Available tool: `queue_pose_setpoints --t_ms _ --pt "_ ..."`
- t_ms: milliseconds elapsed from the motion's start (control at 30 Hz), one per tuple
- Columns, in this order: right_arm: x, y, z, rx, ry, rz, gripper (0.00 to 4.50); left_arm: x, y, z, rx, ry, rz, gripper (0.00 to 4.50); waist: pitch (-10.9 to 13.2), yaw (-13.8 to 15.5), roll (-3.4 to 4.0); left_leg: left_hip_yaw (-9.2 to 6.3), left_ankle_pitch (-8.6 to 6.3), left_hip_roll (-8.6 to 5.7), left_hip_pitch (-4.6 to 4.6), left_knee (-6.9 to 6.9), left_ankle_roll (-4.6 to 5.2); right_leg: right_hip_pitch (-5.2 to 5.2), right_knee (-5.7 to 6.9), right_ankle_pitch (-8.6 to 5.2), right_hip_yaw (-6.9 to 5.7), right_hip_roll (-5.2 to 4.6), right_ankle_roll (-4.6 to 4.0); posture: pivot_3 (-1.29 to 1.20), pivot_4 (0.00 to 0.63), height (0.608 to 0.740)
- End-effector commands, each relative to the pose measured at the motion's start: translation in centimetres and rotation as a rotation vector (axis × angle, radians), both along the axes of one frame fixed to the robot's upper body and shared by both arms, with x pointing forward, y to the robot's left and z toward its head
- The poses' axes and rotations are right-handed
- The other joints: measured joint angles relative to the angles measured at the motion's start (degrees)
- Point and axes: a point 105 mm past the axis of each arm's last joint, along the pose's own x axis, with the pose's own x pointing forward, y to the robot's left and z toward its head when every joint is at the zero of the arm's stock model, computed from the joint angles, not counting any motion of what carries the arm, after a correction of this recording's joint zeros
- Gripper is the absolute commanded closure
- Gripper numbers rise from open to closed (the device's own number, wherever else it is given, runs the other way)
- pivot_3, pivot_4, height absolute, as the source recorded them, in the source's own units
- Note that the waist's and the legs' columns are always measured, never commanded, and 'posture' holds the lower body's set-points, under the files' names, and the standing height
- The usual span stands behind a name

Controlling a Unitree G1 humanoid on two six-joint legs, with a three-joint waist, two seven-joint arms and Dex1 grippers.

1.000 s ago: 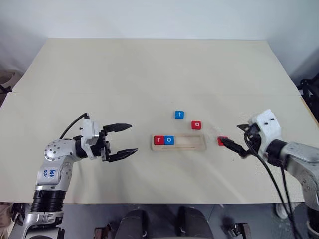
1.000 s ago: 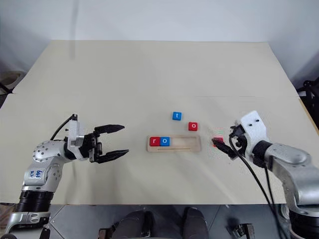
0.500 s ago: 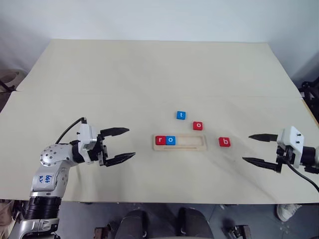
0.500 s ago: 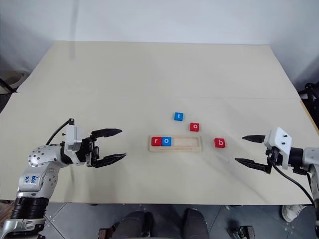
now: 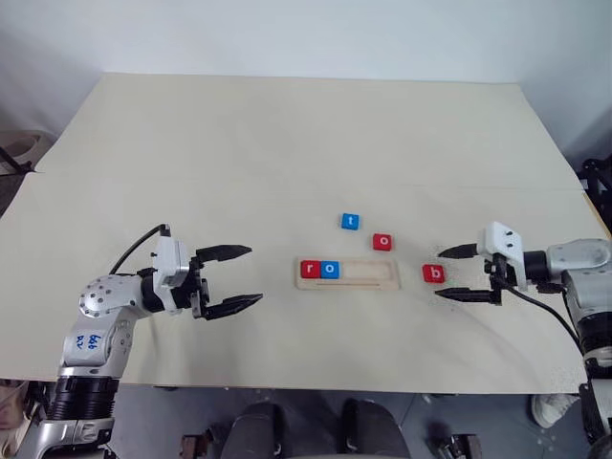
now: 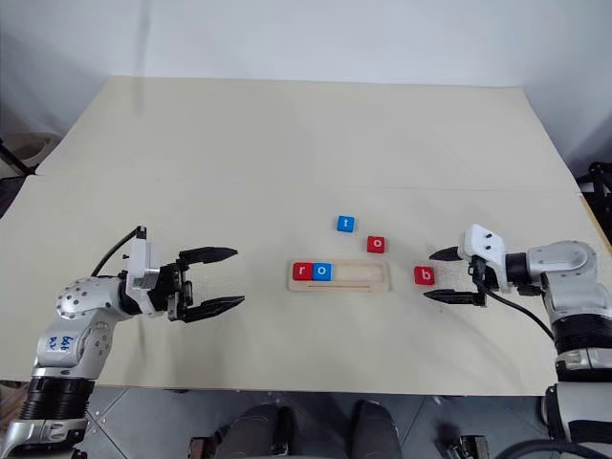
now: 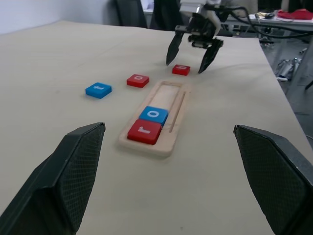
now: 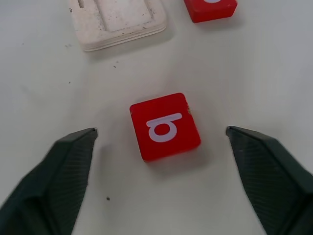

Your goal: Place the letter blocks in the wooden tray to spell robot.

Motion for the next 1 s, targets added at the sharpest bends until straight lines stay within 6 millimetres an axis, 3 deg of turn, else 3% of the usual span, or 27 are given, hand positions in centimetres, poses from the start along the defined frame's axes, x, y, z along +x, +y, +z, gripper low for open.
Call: queue_pose_setpoints --t_ms 33,167,233,433,567,800,1000 --pt "-0.1 0.5 0.2 -0.003 0.011 0.046 1.21 -0.5 -0.6 0.9 -0.014 -0.036 -0.037 0.0 0.0 -0.1 0.0 0.01 0.0 0.0 0.01 0.0 0.0 0.0 0.01 0.0 0.0 0.0 0.0 0.0 0.15 0.74" --pt "0.1 1.0 0.4 0.012 -0.015 0.053 2.64 -0.6 -0.7 0.9 -0.015 -0.036 -0.04 0.0 0.0 -0.1 0.0 0.0 0.0 0.0 0.01 0.02 0.0 0.0 0.01 0.0 0.0 0.01 0.0 0.0 0.15 0.74" --pt "0.2 1.4 0.9 0.02 -0.037 0.068 3.04 -0.6 -0.6 0.9 -0.015 -0.036 -0.037 0.0 0.0 -0.1 0.0 0.0 0.0 0.0 0.01 0.02 0.0 0.0 0.01 0.0 0.01 0.01 0.0 0.0 0.15 0.74" --pt "0.1 4.9 3.5 0.072 -0.065 0.166 3.04 -0.6 -0.3 0.7 -0.014 -0.035 -0.019 0.0 0.0 -0.1 0.03 -0.01 0.0 0.03 0.01 0.02 0.0 -0.01 0.02 0.0 0.0 0.01 0.0 0.0 0.15 0.74" --pt "0.0 9.5 4.9 0.131 -0.052 0.242 3.04 -0.7 -0.2 0.5 -0.018 -0.03 -0.006 0.0 0.0 -0.2 0.04 -0.02 -0.01 0.06 0.01 0.01 -0.02 -0.01 0.05 0.0 0.01 0.01 0.0 0.0 0.15 0.74" --pt "0.7 13.8 3.9 0.084 -0.059 0.286 3.04 -1.0 -0.4 0.3 -0.023 -0.025 -0.003 0.0 0.0 0.2 0.04 -0.08 -0.08 0.04 -0.1 0.19 0.01 -0.03 0.08 0.0 0.01 -0.02 0.0 0.0 0.15 0.74" --pt "1.5 14.4 2.6 0.016 -0.072 0.289 3.04 -1.3 -0.3 0.3 -0.027 -0.028 0.012 0.0 0.0 -0.1 0.04 -0.07 -0.09 -0.01 -0.1 0.21 -0.01 -0.04 0.09 0.0 0.01 -0.01 0.0 0.0 0.15 0.74"
